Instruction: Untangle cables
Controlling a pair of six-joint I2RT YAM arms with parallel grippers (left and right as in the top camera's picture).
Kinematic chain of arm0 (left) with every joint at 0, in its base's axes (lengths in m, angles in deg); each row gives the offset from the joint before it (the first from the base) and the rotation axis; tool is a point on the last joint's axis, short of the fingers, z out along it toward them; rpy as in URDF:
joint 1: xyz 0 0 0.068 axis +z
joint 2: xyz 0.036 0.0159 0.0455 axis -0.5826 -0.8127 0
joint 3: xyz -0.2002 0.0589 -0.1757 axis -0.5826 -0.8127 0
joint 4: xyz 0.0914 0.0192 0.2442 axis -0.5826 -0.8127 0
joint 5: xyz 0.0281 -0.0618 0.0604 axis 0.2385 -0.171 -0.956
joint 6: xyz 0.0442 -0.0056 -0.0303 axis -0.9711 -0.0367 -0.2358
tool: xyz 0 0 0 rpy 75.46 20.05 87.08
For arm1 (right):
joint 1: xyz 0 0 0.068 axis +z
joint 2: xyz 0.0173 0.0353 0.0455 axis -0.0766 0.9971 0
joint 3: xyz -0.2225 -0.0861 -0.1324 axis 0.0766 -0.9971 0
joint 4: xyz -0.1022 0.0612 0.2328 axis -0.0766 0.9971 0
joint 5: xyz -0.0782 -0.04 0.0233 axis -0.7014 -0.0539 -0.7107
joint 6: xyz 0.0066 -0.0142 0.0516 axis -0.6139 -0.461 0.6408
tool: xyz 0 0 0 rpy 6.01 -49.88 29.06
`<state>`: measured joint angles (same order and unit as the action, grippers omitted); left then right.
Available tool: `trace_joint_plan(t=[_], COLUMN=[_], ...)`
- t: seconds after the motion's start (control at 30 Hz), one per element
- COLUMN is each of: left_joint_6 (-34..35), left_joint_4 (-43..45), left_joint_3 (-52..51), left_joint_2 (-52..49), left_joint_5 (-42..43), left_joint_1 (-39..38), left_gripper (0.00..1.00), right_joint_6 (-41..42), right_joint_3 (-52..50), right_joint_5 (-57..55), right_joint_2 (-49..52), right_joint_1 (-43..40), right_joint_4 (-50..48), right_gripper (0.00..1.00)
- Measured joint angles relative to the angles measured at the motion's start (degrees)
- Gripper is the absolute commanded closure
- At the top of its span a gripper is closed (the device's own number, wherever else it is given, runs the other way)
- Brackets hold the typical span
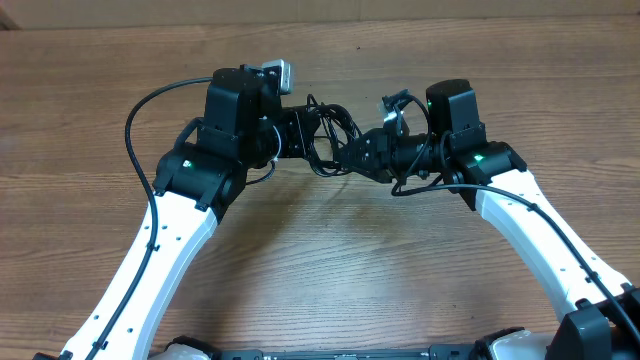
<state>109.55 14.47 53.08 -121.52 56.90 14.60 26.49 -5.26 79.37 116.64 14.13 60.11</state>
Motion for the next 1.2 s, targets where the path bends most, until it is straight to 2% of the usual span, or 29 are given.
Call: trace_joint_plan(t=[0.37, 0.83, 1.2], left_joint_6=[2.9, 3.1, 7.6], left_joint_4=[-0.2, -1.5, -1.4], left_joint_3=[0.0, 0.0, 0.0], left_joint_2=[0.0, 0.0, 0.0], left_joint_5=[-1.4, -1.9, -1.9], left_joint_1=[0.0, 0.0, -0.9], left_gripper=[0.96, 0.95, 0.96], right_joint_6=[0.3, 1.5, 4.2], right_joint_3=[0.0, 0.0, 0.0], right_joint_5=[1.6, 6.1, 1.7], right_joint_2=[0.0, 0.0, 0.0], right_joint_1=[0.7, 0.7, 1.5], right_joint_4=[-2.8, -8.6, -9.6], right_gripper=[0.88, 0.86, 0.84])
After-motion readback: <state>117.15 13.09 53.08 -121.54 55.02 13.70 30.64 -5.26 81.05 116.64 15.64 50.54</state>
